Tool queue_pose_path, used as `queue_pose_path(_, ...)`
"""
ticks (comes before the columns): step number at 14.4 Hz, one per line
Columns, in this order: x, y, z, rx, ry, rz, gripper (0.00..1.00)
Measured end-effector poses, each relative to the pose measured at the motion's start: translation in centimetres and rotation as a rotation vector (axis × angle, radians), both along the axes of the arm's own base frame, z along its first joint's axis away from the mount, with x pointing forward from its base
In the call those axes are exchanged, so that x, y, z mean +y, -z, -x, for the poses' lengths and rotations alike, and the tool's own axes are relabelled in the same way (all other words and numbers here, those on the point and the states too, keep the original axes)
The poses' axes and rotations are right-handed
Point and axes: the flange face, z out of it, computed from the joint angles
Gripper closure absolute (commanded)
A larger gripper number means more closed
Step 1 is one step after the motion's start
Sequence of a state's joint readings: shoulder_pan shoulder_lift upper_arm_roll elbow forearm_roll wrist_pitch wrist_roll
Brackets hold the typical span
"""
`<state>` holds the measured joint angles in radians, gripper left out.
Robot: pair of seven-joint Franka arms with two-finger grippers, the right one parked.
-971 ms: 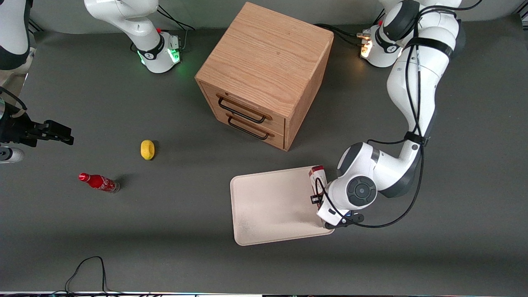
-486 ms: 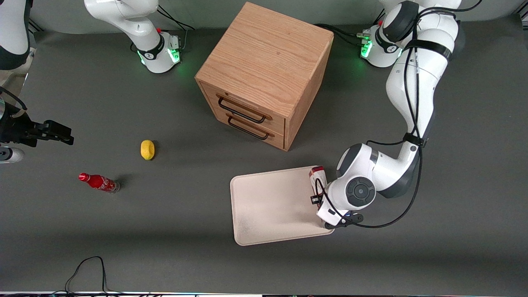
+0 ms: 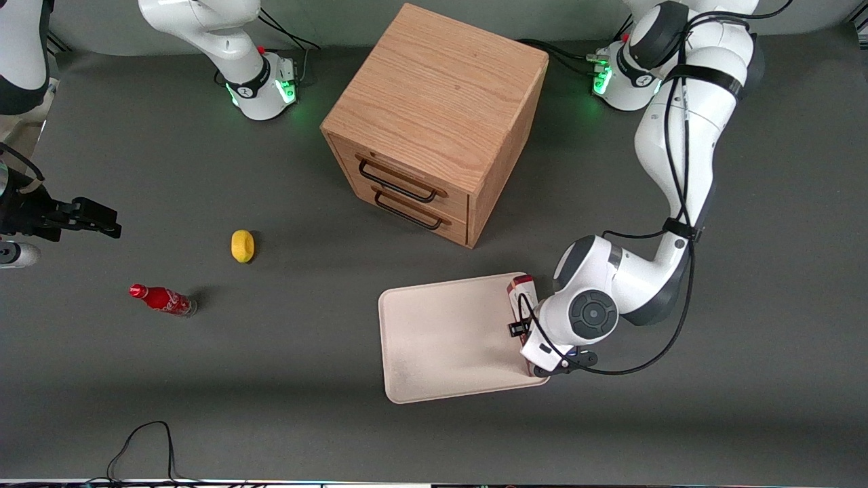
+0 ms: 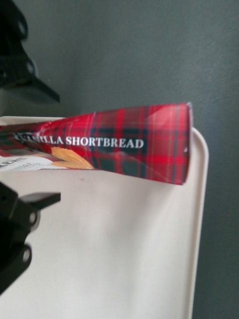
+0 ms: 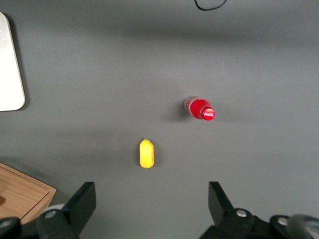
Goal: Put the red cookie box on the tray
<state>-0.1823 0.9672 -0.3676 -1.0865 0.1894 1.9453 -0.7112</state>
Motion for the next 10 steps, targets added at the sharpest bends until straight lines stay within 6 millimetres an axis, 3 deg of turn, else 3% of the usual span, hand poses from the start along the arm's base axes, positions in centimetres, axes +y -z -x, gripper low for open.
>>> queue_pose_path(3,3.2,-4.1,-0.3,0.052,-0.025,-0.047,0.0)
queue_pose_path(7,8.7,-15.3,0.9,0.083,-0.007,-0.093,0.01)
queue_pose_path(10,15.0,-21.3,3.0,0.083,0.044,-0.075,0.02)
